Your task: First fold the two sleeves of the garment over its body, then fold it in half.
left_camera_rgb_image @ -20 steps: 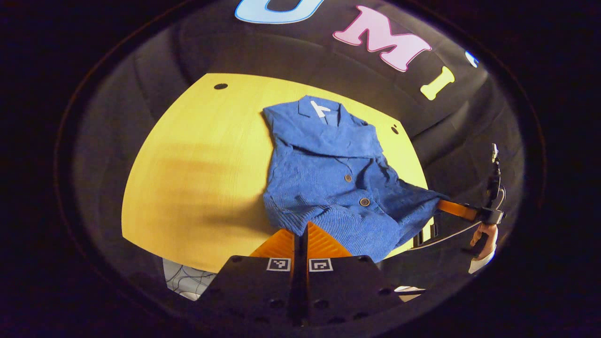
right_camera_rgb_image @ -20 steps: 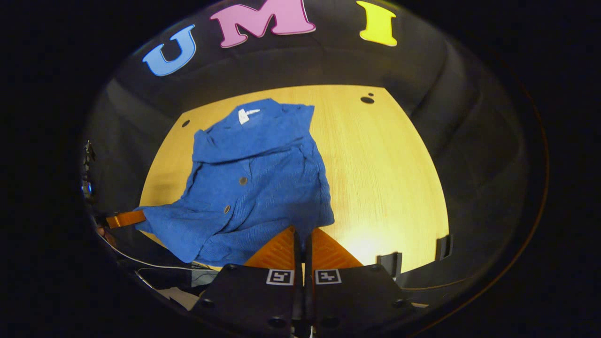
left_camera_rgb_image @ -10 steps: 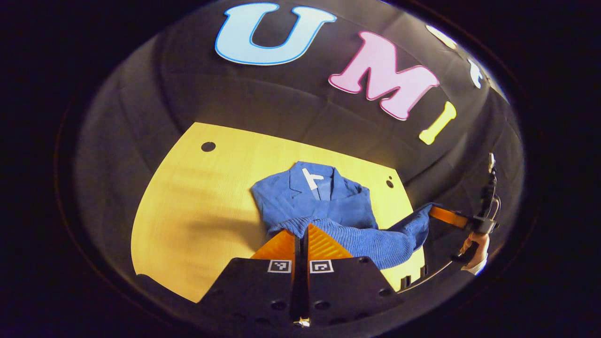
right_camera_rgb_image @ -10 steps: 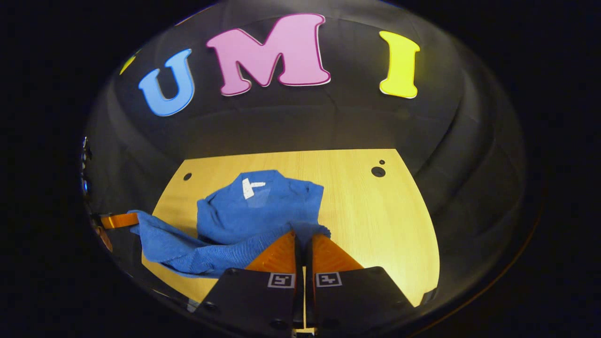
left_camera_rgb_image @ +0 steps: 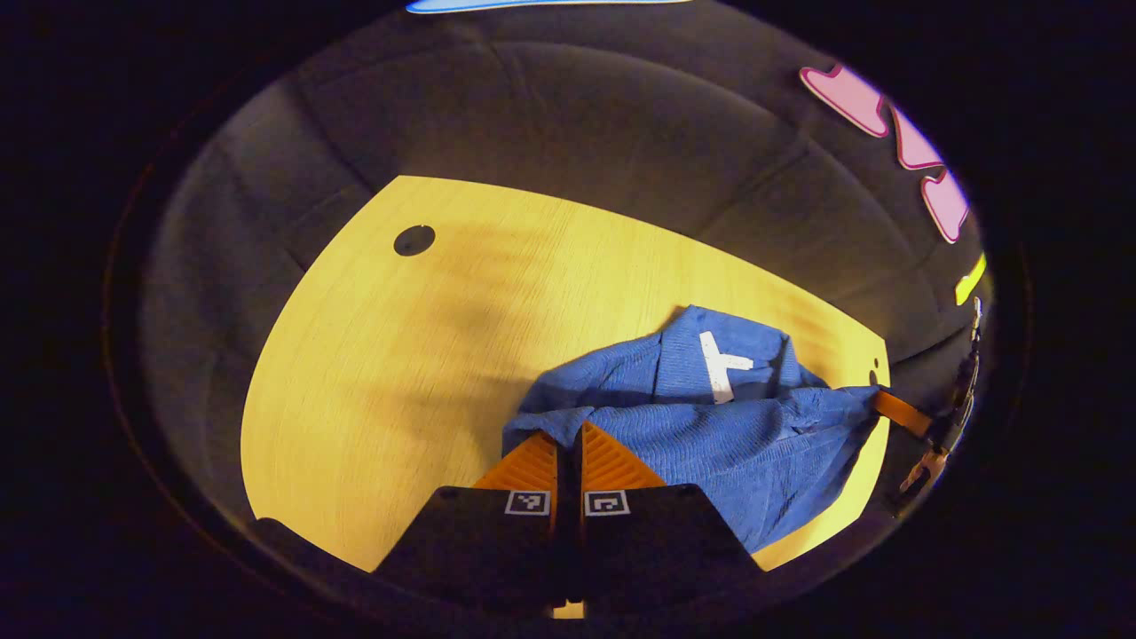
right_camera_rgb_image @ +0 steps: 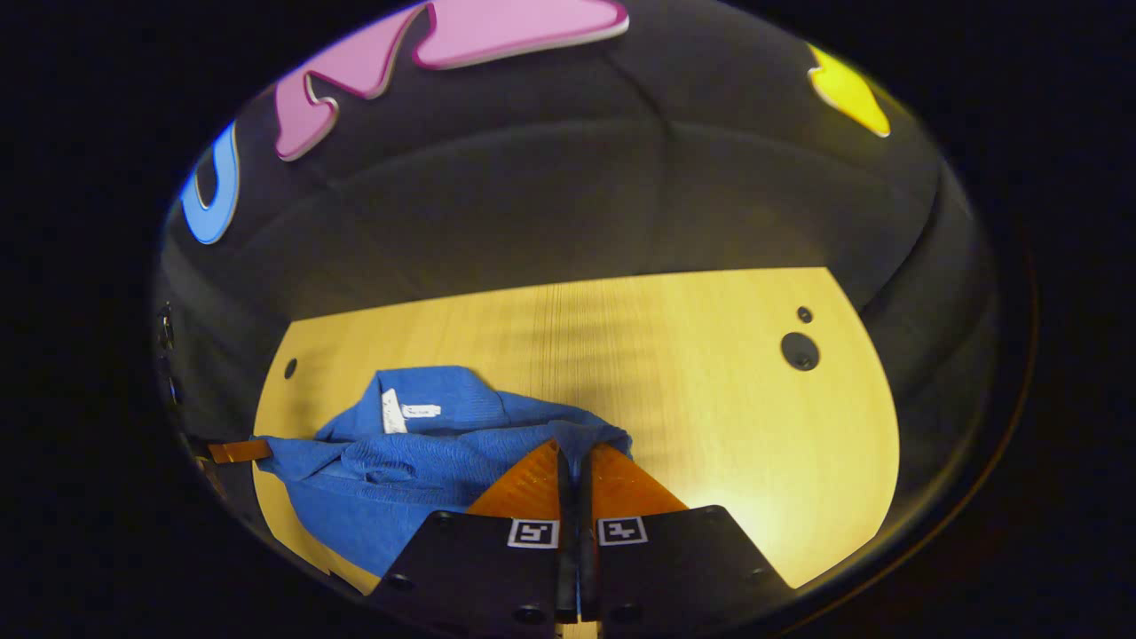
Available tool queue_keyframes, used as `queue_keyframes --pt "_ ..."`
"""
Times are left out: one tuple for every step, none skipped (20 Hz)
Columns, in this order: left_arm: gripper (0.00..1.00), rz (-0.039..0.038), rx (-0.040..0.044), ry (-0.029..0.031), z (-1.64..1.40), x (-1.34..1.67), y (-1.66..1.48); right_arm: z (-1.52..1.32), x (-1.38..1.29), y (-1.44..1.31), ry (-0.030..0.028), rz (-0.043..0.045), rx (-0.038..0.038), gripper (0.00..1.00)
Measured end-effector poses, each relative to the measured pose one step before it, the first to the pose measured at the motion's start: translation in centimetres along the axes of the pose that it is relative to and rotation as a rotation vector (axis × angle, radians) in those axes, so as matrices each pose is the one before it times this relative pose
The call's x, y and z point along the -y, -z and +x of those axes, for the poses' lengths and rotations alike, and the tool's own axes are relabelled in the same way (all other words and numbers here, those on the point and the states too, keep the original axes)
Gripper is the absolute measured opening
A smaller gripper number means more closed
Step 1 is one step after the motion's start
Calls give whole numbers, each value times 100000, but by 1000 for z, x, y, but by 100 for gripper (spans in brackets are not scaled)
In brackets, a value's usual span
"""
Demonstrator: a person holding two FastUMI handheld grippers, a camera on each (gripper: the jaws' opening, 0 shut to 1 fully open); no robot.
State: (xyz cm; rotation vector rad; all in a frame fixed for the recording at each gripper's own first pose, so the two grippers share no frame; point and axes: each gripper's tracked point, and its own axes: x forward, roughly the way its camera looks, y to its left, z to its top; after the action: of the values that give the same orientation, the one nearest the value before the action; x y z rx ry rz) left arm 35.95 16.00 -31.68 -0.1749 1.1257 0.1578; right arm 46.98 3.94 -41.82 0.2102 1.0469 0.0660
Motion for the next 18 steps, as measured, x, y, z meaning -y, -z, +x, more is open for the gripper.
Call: queue_keyframes --pt "0 815 1038 -1856 826 116 -537 1558 -13 360 -93 -609 -1871 2" --pt "0 441 1309 -806 650 64 -583 1248 -163 155 -1286 394 -1047 2" --pt "0 750 1045 56 551 -55 -247 1096 -329 -38 -2591 1159 -580 6" --pt "0 268 2061 1311 190 189 -491 188 82 -193 -1483 1717 -212 8" --pt "5 -1039 2462 2604 417 505 -724 590 85 -883 -2842 3548 667 10" --pt "13 -3032 322 2298 332 492 -333 281 -87 -555 -2234 4953 766 19" --pt "16 -4006 -188 1303 66 239 -90 54 82 -477 -594 6254 -259 27" --pt "37 -3088 1001 1217 734 229 -265 -117 -300 -560 -1557 4509 521 49" --pt "58 -913 657 -1051 11 -232 -83 -2 458 -668 918 739 2351 71" --pt "79 1695 718 -3403 -203 -470 -72 -461 541 -856 1601 -2322 3534 88" --pt "80 2869 898 -2407 -268 -249 -1 -301 327 -712 1301 -3304 3631 80" --pt "82 2910 1785 128 -355 486 -375 -208 -77 -289 676 -3553 2929 91" --pt "84 2313 2777 2135 -521 747 -786 -69 -154 -85 721 -3394 2344 93" --pt "83 1476 3055 1432 -687 932 -788 -228 -146 -298 575 -4036 2782 87" --pt "83 1229 3057 -727 -573 823 -507 -459 -59 -462 758 -4226 2109 89" --pt "83 1264 2869 -1426 -546 578 -530 -371 -250 -83 496 -4264 1565 89" --pt "83 907 2098 553 -598 944 -168 -362 -38 -47 -192 -3854 137 96" --pt "83 861 1222 2642 -599 1431 -118 -466 -19 -59 -518 -2794 -187 96"
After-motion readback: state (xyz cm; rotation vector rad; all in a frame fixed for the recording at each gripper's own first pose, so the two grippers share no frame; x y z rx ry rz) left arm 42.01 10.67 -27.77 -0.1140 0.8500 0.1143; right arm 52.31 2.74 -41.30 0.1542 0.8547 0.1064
